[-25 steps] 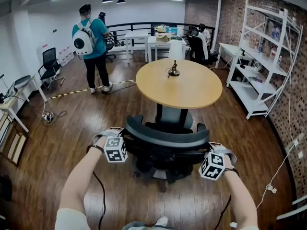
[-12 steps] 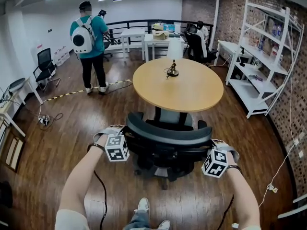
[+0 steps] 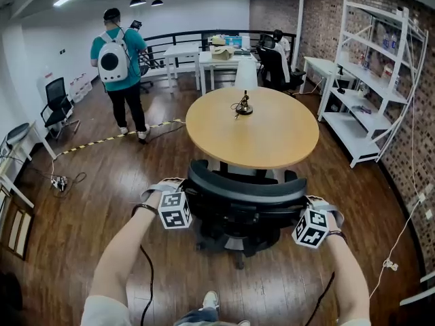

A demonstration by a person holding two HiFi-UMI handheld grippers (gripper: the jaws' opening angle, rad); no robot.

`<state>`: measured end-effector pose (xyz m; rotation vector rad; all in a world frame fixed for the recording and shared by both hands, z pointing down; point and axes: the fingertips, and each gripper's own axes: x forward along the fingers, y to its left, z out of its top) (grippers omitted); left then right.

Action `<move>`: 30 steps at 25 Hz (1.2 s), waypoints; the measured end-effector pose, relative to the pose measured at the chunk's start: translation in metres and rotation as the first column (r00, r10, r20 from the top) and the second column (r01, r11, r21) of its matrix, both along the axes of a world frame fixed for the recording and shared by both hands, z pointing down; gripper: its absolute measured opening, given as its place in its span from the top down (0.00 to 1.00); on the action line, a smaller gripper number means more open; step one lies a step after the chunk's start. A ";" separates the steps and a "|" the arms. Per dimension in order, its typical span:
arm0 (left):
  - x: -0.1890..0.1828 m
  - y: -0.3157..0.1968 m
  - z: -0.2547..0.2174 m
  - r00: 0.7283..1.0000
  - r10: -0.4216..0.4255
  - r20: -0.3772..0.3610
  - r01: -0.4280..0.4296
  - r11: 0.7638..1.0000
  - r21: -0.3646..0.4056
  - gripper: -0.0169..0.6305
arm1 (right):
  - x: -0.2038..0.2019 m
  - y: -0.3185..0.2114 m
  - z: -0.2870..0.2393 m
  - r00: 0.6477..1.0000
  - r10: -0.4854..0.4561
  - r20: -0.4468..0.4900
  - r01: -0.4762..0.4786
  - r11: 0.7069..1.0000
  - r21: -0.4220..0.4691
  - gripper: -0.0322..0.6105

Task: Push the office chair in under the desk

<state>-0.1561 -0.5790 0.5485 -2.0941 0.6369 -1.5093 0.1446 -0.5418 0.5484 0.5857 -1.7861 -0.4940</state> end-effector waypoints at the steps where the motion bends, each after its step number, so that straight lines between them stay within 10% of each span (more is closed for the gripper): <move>1: 0.000 -0.006 0.000 1.000 0.004 0.000 -0.004 1.000 -0.001 0.67 | 0.000 -0.005 0.000 1.000 0.003 0.000 -0.003 1.000 0.000 0.73; 30: -0.003 -0.050 0.001 0.996 0.084 -0.014 -0.084 0.996 0.014 0.65 | -0.008 -0.036 -0.001 0.997 0.066 0.035 -0.068 0.996 0.057 0.69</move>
